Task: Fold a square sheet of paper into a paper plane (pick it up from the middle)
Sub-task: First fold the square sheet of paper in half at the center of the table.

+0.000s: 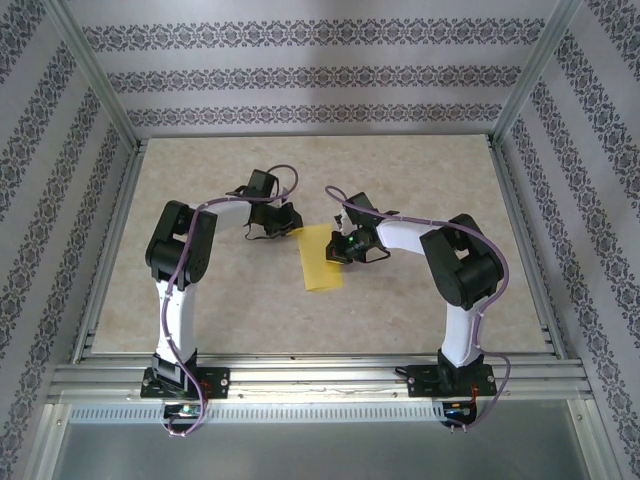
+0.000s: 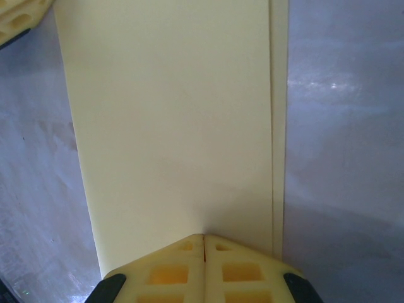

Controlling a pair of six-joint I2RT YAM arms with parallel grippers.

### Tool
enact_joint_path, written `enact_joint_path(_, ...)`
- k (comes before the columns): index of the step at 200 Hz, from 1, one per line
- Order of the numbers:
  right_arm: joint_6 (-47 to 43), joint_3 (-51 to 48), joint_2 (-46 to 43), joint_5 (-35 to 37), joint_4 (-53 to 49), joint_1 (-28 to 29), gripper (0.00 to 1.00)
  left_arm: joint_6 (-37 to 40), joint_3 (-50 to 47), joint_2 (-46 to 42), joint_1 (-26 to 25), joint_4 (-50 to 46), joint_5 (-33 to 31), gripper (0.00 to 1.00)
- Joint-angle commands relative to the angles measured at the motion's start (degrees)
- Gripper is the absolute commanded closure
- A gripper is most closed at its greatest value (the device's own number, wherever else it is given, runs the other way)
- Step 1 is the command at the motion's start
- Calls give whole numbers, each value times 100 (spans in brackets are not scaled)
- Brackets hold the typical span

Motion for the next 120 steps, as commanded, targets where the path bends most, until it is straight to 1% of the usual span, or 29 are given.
enact_joint_path(1, 38, -260, 129, 474, -702, 69, 100, -70, 218, 268, 230, -389, -733, 87)
enact_joint_path(22, 33, -235, 135, 439, -707, 74, 100, -98, 291, 251, 236, -412, -790, 87)
enact_joint_path(50, 5, -192, 112, 450, -744, 69, 100, 62, 669, 227, 239, -757, -909, 86)
enact_joint_path(65, 4, -200, 98, 454, -735, 64, 100, 247, 1070, 292, 239, -1153, -781, 86)
enact_joint_path(74, 10, -201, 112, 441, -724, 67, 100, 265, 1151, 237, 234, -1249, -686, 86)
enact_joint_path(94, 47, -192, 129, 414, -683, 69, 100, 230, 878, -241, 199, -1048, -642, 86)
enact_joint_path(120, 92, -117, 115, 405, -716, 78, 100, -20, 99, -1034, 51, -553, -397, 86)
